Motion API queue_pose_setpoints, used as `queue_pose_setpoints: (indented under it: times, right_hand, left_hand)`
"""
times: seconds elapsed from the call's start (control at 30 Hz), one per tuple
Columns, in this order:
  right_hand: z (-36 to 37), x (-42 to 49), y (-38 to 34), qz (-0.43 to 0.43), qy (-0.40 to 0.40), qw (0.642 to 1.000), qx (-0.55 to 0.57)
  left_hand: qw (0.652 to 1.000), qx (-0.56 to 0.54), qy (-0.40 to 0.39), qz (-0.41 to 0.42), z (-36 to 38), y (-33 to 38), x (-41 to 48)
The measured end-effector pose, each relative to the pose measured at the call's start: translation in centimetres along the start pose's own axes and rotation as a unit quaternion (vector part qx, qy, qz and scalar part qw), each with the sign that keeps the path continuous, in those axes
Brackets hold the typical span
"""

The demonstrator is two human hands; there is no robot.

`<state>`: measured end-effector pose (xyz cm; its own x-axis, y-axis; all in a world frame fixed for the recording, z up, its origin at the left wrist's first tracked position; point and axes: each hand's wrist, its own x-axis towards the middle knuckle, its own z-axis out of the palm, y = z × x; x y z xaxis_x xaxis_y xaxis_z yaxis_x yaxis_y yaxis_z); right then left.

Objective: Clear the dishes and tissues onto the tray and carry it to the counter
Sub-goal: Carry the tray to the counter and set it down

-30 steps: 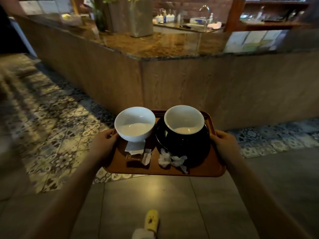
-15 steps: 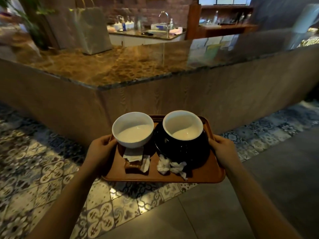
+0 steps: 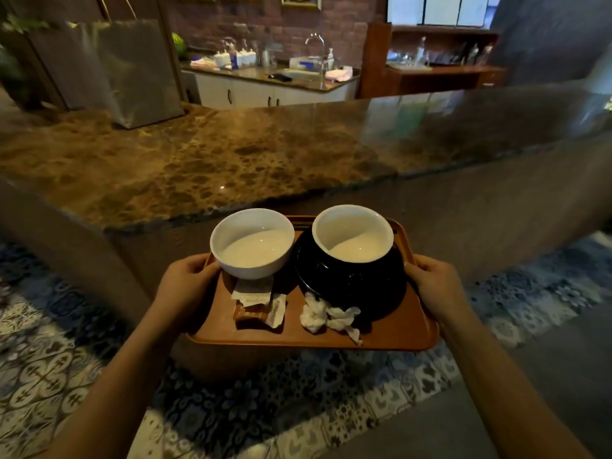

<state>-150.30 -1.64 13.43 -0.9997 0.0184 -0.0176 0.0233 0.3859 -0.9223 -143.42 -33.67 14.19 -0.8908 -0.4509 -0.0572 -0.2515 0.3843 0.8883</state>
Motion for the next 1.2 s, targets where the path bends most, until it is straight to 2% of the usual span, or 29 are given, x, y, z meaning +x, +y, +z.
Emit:
queue_pose_setpoints:
  times: [0.43,0.8,1.2]
  right_hand:
    - [0.8,20.3,-5.3,-0.014,-0.034,0.999,0.019]
    - [5.8,37.5,-8.7,-0.012,-0.056,0.998,0.015]
    - [11.1,54.0,-10.2,-0.017,-0.083,0.996,-0.030]
  left_hand:
    - [0.997,0.028,0.077,0.008,4.7,6.9,16.6]
    - [0.998,0.008,0.061,-0.009,5.6,9.8,33.6]
    - [0.983,0.121,0.135,-0.010,7.8,10.4,48.1]
